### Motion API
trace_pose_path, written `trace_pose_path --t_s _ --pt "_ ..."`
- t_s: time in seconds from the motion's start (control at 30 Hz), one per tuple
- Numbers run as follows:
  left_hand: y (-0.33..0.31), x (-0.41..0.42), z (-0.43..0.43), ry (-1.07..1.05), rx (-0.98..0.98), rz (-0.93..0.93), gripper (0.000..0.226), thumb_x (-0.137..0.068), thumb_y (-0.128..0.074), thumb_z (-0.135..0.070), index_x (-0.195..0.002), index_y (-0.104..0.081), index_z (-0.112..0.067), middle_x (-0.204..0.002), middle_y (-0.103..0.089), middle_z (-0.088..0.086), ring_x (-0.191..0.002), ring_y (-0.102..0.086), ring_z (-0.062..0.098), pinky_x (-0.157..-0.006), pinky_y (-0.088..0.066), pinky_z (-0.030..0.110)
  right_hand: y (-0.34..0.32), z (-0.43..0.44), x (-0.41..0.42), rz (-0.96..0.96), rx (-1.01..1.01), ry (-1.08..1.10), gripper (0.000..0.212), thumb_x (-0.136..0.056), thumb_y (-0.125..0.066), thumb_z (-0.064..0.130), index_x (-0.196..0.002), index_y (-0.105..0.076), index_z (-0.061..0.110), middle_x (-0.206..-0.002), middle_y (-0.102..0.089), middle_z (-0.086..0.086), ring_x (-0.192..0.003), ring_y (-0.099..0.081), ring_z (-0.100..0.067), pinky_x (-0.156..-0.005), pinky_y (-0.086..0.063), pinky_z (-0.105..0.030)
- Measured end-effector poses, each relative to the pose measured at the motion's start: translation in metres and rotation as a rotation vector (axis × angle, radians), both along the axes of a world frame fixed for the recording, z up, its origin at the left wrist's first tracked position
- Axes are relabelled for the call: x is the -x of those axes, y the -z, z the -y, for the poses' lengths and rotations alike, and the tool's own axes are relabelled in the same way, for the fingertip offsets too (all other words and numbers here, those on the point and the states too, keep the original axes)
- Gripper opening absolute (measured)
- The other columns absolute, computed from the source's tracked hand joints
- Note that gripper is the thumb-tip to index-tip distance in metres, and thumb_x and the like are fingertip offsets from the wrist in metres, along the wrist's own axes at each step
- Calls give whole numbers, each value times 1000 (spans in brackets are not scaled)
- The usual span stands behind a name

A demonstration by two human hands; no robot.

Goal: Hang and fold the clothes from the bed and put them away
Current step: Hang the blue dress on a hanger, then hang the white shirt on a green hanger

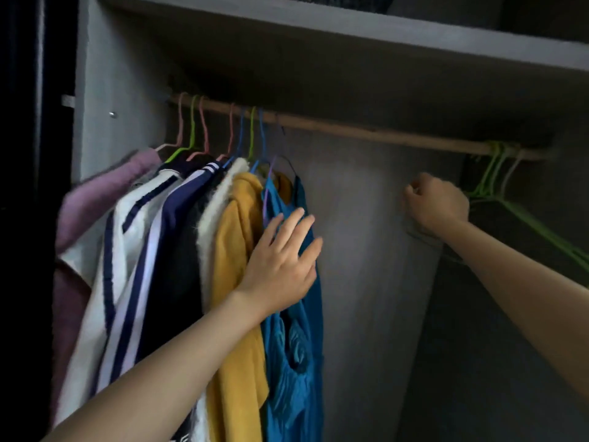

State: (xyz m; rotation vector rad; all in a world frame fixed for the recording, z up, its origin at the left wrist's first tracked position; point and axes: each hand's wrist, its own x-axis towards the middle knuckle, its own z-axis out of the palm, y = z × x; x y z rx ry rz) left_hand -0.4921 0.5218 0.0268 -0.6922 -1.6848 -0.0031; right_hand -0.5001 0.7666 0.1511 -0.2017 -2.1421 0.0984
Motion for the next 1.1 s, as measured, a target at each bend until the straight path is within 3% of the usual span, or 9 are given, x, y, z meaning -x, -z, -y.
trace_pose_path --t_s 0.13,0.23,0.3,0.37,0.43,0.6,0.9,1.1 --pt "13 15 -42 -6 155 176 28 -67 -67 -20 -92 -73 -8 -105 -66 19 -106 -62 35 -89 -51 44 5 -61 -29 34 -79 133 28 -94 -47 25 -105 -58 2 -107 -59 -22 -105 -52 -38 -68 -37 -36" --pt "21 27 -65 -55 196 338 40 -54 -84 -25 -90 -74 -10 -102 -67 18 -101 -65 33 -83 -53 42 7 -101 -51 73 -122 249 29 -93 -49 25 -108 -57 2 -110 -56 -22 -109 -46 -38 -70 -39 -39" --pt "28 36 -80 -75 194 438 44 -69 -76 -28 -108 -68 -10 -120 -59 22 -120 -53 34 -96 -44 43 9 -122 -61 126 -137 332 32 -92 -52 27 -114 -53 2 -114 -53 -21 -111 -45 -38 -72 -39 -39" --pt "41 51 -95 -84 216 527 47 -91 -49 -31 -135 -45 -14 -147 -31 16 -140 -21 29 -112 -20 41 14 -141 -68 195 -105 377 36 -91 -54 29 -116 -49 4 -114 -53 -20 -109 -49 -38 -71 -38 -38" --pt "49 59 -104 -77 210 617 49 -96 -37 -33 -143 -33 -19 -152 -18 9 -143 -7 24 -113 -11 39 20 -151 -69 260 -73 393 32 -92 -54 29 -114 -48 6 -107 -57 -19 -100 -57 -37 -67 -37 -34" --pt "58 62 -127 22 203 638 48 -97 -37 -32 -143 -33 -21 -151 -19 3 -140 -10 18 -110 -11 32 33 -168 -68 319 -88 415 17 -90 -45 9 -104 -54 8 -102 -65 -21 -92 -63 -36 -67 -41 -33" --pt "71 59 -146 80 101 724 46 -98 -33 -34 -143 -33 -22 -153 -15 0 -141 -9 16 -111 -13 33 38 -166 -62 70 40 255 16 -93 -44 9 -105 -51 2 -97 -61 -33 -89 -57 -49 -64 -33 -37" --pt "82 61 -153 114 27 771 52 -97 -38 -35 -146 -28 -24 -154 -17 2 -142 -10 18 -111 -16 35 35 -154 -69 18 59 107 22 -97 -44 17 -110 -56 3 -98 -63 -31 -91 -57 -50 -71 -44 -45"
